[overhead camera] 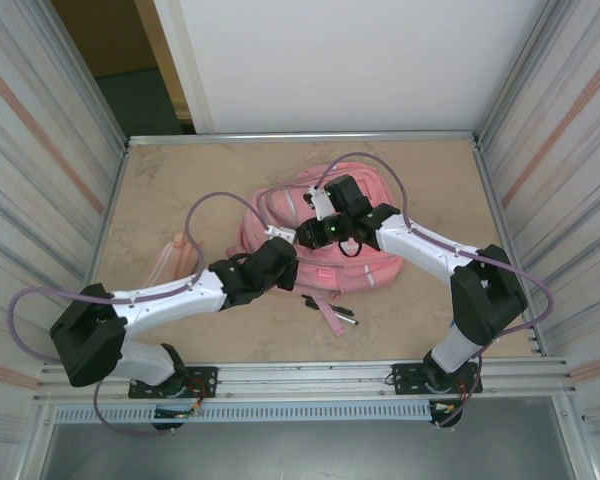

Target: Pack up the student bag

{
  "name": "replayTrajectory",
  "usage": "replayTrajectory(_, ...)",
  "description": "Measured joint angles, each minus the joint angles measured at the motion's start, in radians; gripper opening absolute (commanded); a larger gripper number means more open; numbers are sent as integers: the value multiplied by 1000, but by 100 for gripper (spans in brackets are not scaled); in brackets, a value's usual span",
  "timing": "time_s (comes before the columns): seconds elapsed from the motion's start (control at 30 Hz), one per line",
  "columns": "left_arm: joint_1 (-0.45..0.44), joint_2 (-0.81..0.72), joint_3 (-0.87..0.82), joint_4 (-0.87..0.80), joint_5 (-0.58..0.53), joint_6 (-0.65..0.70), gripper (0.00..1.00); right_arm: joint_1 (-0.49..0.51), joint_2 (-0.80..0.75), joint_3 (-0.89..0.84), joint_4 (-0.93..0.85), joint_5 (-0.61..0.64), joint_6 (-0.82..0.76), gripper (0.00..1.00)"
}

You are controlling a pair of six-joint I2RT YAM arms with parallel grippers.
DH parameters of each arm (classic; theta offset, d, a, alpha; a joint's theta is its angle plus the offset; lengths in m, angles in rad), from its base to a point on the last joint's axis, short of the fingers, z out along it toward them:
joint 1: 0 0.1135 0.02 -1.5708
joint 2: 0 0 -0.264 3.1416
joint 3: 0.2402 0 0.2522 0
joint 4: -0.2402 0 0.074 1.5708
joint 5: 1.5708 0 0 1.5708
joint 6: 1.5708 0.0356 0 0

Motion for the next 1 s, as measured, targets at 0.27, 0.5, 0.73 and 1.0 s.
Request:
replayTrajectory(0.27, 113, -176, -134, 88, 121, 172, 0, 16, -36, 2, -71, 11, -166, 0)
replayTrajectory(0.5, 349, -190, -175, 201, 522, 201, 0, 7, -43, 25, -75, 21, -253, 5)
replayTrajectory(0.73, 308, -190, -207, 258, 563, 243, 0, -21, 6, 127, -205, -9, -376, 0)
replayTrajectory(1.0, 232, -184, -298, 393, 536, 170, 0, -26, 135, 198, -185, -145, -642, 0)
